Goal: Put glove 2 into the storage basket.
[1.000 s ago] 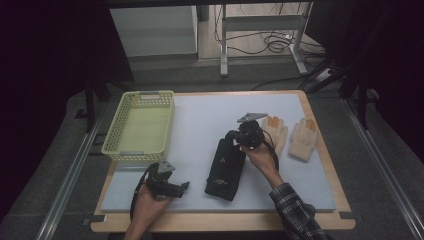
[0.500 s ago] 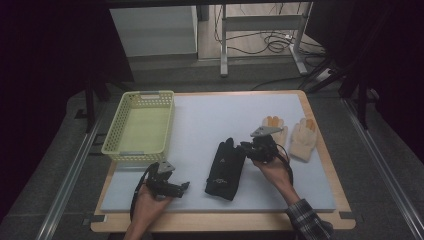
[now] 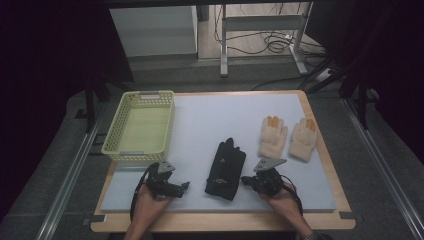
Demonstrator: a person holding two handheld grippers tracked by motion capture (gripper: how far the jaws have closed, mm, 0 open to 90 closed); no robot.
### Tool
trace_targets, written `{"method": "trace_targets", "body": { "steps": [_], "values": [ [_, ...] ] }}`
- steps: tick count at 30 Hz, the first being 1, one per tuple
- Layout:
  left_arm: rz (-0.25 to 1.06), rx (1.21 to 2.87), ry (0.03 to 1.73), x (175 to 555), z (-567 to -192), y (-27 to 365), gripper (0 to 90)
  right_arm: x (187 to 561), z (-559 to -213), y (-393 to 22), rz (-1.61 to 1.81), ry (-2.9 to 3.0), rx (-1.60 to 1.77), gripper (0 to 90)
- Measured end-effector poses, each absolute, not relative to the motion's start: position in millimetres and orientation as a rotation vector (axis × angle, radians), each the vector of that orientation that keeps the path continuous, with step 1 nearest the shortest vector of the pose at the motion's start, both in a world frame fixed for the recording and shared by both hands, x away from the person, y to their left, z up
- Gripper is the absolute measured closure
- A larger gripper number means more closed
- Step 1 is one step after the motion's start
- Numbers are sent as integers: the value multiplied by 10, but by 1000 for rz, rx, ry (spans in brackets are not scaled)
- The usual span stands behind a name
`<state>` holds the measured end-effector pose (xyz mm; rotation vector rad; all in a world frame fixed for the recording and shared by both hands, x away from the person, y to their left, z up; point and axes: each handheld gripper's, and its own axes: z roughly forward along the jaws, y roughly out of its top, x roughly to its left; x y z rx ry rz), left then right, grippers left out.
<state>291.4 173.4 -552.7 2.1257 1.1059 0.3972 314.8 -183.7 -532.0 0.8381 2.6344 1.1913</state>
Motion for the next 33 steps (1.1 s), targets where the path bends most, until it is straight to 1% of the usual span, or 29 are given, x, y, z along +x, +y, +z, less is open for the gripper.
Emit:
{"method": "trace_targets", "body": {
  "steps": [8,15,19,27,28,33],
  "values": [
    [398,2127,1104,2914,-5526,1735,24,3114,-5350,-1577,1210,2645,781,888],
    [399,2128,1105,2913,-5525,1734,25,3166,-5363,-1301,1193,2631,744,887],
    [398,2129,1107,2911,-5525,1733,25,3194,-5365,-1216,1180,2626,726,884],
    [400,2131,1107,2911,-5524,1730,24,3165,-5319,-1331,1136,2615,710,796],
    [399,2133,1108,2911,-5524,1729,26,3176,-5291,-1431,1131,2593,729,761],
    [391,2133,1111,2917,-5523,1733,24,3209,-5224,-1692,1128,2530,794,664]
  ]
}}
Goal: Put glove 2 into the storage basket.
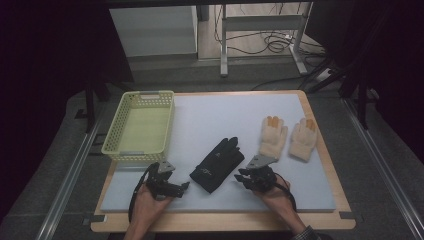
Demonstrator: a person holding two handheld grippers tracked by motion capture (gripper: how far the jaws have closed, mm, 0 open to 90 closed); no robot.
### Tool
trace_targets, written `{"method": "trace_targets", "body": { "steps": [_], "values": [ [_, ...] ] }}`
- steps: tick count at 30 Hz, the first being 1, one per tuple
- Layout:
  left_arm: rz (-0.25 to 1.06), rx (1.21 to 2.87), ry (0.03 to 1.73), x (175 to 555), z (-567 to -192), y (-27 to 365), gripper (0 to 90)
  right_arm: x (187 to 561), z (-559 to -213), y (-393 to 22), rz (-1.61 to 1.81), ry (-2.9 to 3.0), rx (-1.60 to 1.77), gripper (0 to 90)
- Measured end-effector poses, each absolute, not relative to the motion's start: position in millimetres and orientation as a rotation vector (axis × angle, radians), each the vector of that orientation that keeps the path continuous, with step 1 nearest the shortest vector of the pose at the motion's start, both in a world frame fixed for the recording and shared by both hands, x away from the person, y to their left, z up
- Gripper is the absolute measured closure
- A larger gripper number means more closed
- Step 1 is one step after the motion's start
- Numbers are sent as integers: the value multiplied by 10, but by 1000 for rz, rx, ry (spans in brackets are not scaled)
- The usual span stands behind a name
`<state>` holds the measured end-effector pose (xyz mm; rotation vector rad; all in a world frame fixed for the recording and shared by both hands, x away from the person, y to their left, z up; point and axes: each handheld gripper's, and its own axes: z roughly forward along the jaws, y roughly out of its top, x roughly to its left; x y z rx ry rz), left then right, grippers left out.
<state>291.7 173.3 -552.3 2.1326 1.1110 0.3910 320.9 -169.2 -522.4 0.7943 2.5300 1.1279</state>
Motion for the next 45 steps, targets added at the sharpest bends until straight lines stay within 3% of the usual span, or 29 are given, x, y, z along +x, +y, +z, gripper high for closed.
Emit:
{"method": "trace_targets", "body": {
  "steps": [8,12,23,33,45],
  "values": [
    [387,2133,1111,2920,-5523,1734,22,3243,-5200,-2055,1095,2447,892,502],
    [387,2133,1111,2920,-5523,1735,22,3276,-5202,-2298,1071,2402,977,379],
    [387,2135,1107,2921,-5520,1737,22,3331,-5290,-2596,977,2339,1062,252],
    [361,2150,1092,2906,-5477,1757,20,3343,-5311,-2612,993,2339,1074,237],
    [256,2137,1008,2917,-5068,1614,0,3340,-5313,-2612,993,2337,1074,236]
  ]
}}
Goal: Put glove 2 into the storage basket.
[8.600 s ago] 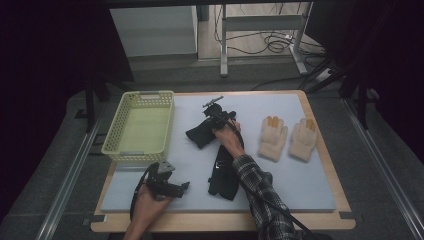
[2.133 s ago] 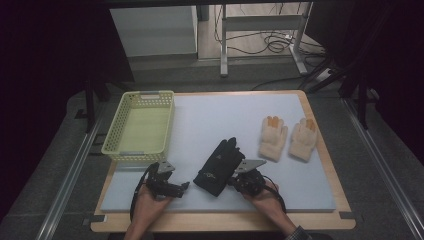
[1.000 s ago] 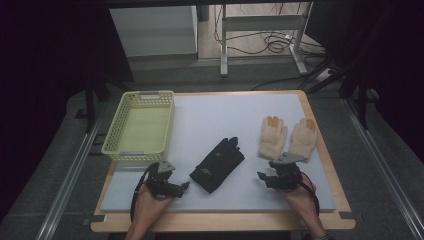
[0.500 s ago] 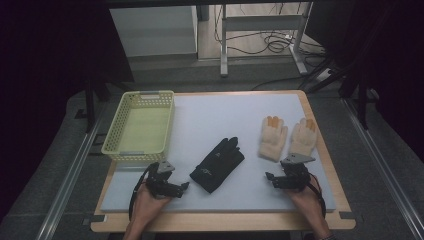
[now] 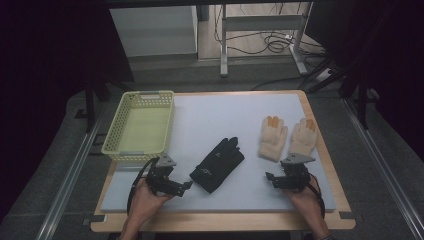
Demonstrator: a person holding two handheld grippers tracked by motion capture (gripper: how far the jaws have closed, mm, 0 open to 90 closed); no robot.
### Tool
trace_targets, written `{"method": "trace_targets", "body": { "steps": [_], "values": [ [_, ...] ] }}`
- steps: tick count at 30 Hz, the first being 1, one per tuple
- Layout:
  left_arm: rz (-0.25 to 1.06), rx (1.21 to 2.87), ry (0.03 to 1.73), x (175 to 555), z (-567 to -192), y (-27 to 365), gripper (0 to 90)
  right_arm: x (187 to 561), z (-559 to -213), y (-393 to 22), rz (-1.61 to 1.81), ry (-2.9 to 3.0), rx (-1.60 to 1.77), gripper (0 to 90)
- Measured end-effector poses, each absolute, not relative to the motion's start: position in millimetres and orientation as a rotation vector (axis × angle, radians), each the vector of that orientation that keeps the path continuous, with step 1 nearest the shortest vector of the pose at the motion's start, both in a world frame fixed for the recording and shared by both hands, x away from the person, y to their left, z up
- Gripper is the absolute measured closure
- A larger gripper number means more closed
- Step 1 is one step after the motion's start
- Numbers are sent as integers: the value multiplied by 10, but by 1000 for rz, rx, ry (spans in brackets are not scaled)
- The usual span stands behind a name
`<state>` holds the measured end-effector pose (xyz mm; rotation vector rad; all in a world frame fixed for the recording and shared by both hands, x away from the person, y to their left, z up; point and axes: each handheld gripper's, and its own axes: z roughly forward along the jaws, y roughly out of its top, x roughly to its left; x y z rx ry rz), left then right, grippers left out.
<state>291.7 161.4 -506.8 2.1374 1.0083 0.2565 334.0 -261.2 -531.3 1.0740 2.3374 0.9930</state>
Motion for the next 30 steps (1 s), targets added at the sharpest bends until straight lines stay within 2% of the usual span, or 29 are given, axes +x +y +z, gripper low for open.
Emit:
{"method": "trace_targets", "body": {
  "steps": [13,21,23,26,30],
  "values": [
    [216,2205,930,3250,-4919,1047,0,3339,-5313,-2613,993,2337,1073,236],
    [197,2254,936,3442,-5007,662,0,3339,-5314,-2613,994,2337,1074,236],
    [229,2291,949,3453,-5058,546,0,3339,-5314,-2614,995,2337,1073,236],
    [309,2337,981,3486,-5138,487,0,3339,-5314,-2613,994,2337,1073,235],
    [274,2358,1005,3541,-5247,511,0,3339,-5314,-2613,995,2337,1073,235]
  ]
}}
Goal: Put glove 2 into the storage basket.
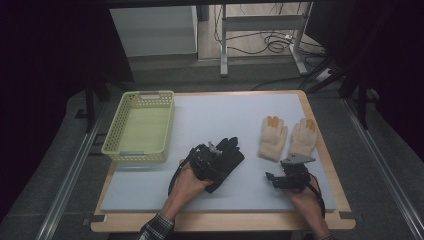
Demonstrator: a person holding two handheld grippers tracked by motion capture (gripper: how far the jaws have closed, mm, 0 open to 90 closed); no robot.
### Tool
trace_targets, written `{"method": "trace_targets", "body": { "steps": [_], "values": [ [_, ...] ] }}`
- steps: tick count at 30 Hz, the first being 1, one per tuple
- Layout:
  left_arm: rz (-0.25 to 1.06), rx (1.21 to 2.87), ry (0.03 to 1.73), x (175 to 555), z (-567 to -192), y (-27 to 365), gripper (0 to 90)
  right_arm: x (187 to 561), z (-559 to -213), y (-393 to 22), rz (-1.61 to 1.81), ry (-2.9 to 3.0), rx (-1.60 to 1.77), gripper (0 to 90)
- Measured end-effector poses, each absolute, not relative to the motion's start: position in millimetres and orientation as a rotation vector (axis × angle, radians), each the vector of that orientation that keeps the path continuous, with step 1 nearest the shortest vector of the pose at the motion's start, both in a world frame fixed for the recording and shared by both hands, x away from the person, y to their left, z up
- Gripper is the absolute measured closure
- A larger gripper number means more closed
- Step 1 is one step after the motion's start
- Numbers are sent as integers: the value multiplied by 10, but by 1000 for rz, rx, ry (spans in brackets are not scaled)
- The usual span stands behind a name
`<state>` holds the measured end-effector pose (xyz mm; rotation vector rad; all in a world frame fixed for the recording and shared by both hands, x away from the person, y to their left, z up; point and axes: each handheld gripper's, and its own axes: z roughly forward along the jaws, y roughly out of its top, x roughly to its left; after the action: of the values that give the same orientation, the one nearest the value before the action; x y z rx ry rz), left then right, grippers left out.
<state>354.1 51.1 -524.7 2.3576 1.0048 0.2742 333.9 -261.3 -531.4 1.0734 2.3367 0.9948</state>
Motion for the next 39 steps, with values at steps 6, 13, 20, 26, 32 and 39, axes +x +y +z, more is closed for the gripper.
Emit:
{"method": "trace_targets", "body": {
  "steps": [6,13,20,26,32,39],
  "values": [
    [236,2363,1006,3495,-5295,451,0,3339,-5314,-2613,995,2338,1073,235],
    [255,2363,1028,3481,-5293,442,38,3339,-5314,-2613,994,2338,1073,235],
    [276,2329,1095,3535,-5221,570,375,3338,-5314,-2612,993,2338,1074,235],
    [262,2316,1083,3569,-5200,645,580,3338,-5314,-2612,994,2338,1074,234],
    [280,2330,1071,3633,-5119,640,635,3339,-5314,-2613,994,2338,1074,234],
    [285,2302,1084,3733,-4977,674,634,3339,-5314,-2613,995,2338,1073,233]
  ]
}}
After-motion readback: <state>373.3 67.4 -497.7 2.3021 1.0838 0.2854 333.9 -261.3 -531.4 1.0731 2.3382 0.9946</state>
